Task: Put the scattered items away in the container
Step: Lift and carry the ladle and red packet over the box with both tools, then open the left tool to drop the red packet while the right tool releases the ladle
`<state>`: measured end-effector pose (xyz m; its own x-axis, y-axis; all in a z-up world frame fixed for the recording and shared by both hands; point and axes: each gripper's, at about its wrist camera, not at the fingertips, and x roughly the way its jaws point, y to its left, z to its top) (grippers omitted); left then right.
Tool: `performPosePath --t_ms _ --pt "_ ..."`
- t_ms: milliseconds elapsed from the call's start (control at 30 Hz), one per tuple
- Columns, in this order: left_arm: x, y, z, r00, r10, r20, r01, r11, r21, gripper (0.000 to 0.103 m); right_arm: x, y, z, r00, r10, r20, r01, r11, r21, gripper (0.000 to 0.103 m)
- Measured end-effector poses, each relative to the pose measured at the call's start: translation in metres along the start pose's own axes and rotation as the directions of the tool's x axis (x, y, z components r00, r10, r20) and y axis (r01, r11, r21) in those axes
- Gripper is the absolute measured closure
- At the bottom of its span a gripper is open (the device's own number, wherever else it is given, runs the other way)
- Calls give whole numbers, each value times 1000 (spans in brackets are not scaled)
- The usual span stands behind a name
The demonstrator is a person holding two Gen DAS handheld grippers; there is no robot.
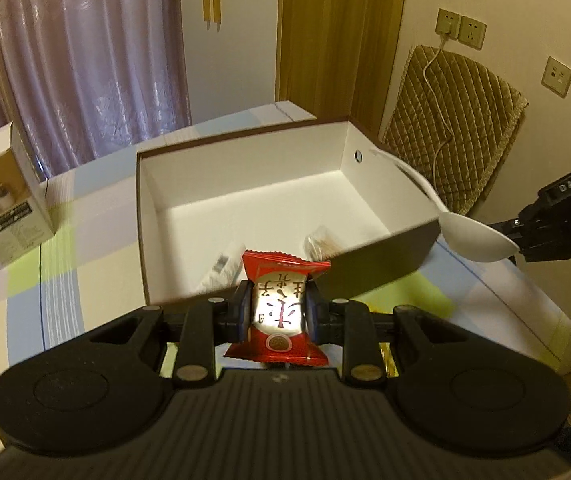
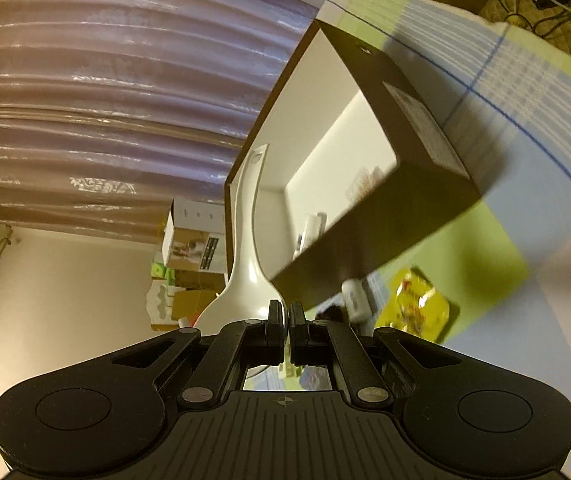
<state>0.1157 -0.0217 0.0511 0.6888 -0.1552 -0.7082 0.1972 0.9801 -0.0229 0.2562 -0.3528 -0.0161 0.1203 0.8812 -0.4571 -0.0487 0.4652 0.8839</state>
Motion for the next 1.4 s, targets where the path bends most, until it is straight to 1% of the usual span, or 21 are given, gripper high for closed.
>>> performPosePath --t_ms 300,433,567,633,700,867,967,1067,1133,1200,1333,1400 --pt "32 4 38 1000 1 -5 -1 1000 31 81 20 11 54 999 -45 -24 44 998 -41 98" --pt "50 9 51 1000 -23 -20 24 999 31 81 32 14 76 994 -104 -33 101 992 -81 98" --pt "74 13 66 995 -76 -70 78 996 32 81 44 23 99 980 -196 -37 187 968 -169 98" --pt "88 14 71 991 -89 -104 94 995 41 81 52 31 109 968 -248 -46 231 943 -240 98" --pt "103 12 75 986 -93 -140 103 992 67 81 62 42 115 951 -303 -55 271 909 -318 98" --pt "134 8 80 971 -88 -221 120 984 135 81 91 63 119 898 -434 -67 347 794 -499 98" --pt "148 5 78 961 -89 -262 133 979 156 81 108 67 118 869 -489 -71 370 739 -562 98" --pt "159 3 74 953 -70 -293 129 974 187 81 122 69 115 845 -532 -57 388 682 -621 98" --pt "165 3 72 949 -66 -307 129 973 190 81 130 71 114 832 -553 -45 395 646 -653 98" --pt "169 4 70 947 -61 -316 126 973 192 81 138 73 111 816 -577 -28 402 602 -690 98" --pt "179 6 70 944 -42 -327 111 974 197 81 149 72 111 794 -608 -7 411 544 -732 98" --pt "183 7 70 943 -37 -331 108 974 198 81 154 70 113 785 -619 3 415 523 -744 98"
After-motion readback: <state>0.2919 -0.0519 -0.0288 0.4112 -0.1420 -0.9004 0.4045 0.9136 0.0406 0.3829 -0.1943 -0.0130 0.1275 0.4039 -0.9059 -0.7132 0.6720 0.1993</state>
